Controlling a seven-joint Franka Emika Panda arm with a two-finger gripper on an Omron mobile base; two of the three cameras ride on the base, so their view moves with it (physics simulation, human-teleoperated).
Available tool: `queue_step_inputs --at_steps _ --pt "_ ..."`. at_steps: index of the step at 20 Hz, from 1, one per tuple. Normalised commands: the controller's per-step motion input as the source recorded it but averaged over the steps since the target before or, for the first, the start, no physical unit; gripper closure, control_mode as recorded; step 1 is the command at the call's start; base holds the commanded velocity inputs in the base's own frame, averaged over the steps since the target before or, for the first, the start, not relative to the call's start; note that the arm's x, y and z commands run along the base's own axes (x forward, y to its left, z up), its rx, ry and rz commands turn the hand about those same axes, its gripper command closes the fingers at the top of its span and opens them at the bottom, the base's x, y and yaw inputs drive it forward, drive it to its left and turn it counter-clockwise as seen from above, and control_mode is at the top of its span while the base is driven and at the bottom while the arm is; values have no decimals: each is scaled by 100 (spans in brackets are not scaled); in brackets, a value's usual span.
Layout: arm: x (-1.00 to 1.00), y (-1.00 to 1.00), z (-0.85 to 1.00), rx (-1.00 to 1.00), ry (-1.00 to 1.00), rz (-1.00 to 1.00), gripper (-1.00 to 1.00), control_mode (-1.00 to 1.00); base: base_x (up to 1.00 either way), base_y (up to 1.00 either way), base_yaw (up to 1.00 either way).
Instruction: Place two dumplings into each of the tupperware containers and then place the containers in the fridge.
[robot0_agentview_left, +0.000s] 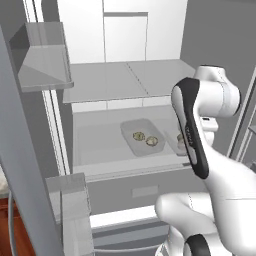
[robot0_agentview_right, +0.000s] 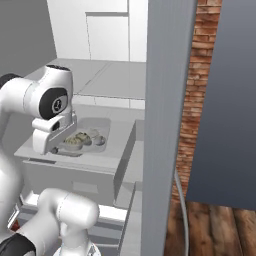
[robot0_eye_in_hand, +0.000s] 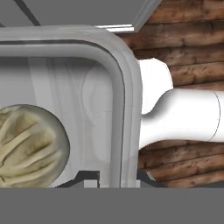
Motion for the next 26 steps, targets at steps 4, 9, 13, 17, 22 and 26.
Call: queue_step_inputs --at_steps 4,9,13,17,22,26 --pt "-87 0 0 0 -10 0 100 -100 0 0 0" --pt "-45 0 20 0 -16 0 100 -100 0 0 0" --pt "-15 0 58 0 -8 0 100 -100 0 0 0" --pt "-23 0 58 0 -1 0 100 -100 0 0 0" --pt "-31 0 31 0 -6 0 100 -100 0 0 0" --pt "-27 0 11 0 -22 0 100 -100 0 0 0"
